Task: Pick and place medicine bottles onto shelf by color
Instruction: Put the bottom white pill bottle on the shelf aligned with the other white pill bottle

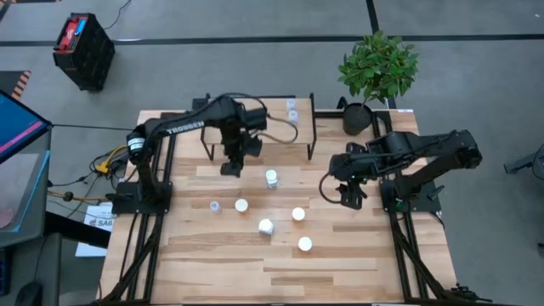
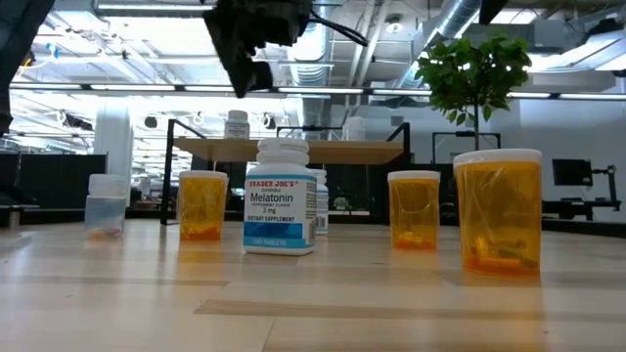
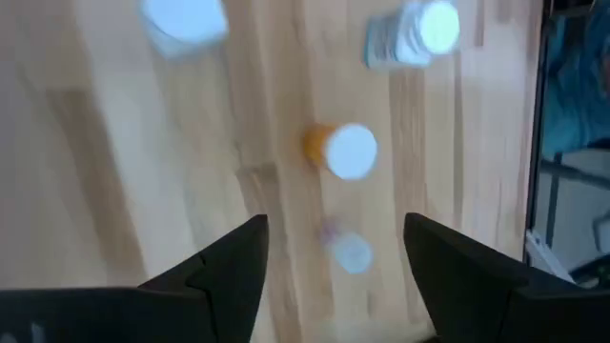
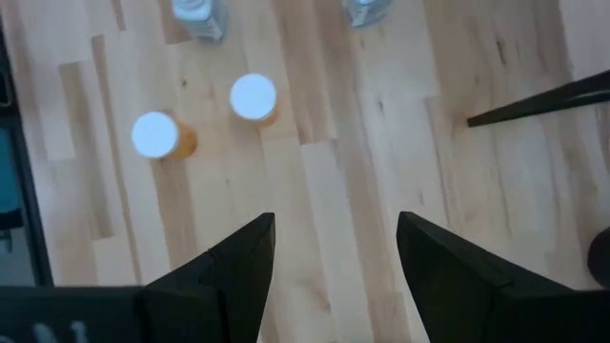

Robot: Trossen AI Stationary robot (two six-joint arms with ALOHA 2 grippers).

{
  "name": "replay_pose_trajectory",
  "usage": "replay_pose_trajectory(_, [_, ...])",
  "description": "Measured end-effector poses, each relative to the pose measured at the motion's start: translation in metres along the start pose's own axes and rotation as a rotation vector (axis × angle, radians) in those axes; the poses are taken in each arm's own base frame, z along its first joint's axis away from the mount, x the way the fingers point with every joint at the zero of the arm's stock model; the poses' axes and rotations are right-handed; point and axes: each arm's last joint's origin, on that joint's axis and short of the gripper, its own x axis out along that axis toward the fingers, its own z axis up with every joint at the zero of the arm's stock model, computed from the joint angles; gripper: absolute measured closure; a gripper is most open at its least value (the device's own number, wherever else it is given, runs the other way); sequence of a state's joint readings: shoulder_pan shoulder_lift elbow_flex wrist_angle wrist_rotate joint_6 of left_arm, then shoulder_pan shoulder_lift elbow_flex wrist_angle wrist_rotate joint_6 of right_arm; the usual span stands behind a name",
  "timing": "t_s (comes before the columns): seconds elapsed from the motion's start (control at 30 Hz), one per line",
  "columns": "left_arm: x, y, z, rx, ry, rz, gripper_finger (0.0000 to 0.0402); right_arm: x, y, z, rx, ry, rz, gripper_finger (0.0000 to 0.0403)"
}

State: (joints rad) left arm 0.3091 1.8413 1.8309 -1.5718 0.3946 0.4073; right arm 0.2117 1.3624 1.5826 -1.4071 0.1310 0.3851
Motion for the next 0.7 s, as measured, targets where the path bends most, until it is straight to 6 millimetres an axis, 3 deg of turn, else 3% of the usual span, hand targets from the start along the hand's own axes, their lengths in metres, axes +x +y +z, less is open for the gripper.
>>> replay_pose_trajectory(0.27, [0.054, -0.004, -0.005, -0.024, 0.142, -0.014, 0.0226, -0.002, 0.012, -0.005, -0.054, 0.000, 0.021, 0.0159])
replay_pose_trajectory(0.37, [0.064, -0.013, -0.010, -0.059, 0.218, -0.053, 0.0243, -0.002, 0.015, -0.006, -0.066, -0.001, 0.022, 0.0159])
replay_pose_trajectory(0.5, [0.070, -0.034, -0.015, -0.083, 0.249, -0.116, 0.0261, -0.003, 0.017, -0.007, -0.074, -0.005, 0.027, 0.0159])
replay_pose_trajectory(0.7, [0.058, -0.080, -0.037, 0.038, 0.155, -0.132, 0.0276, -0.003, 0.018, -0.005, -0.072, -0.029, 0.036, 0.0159])
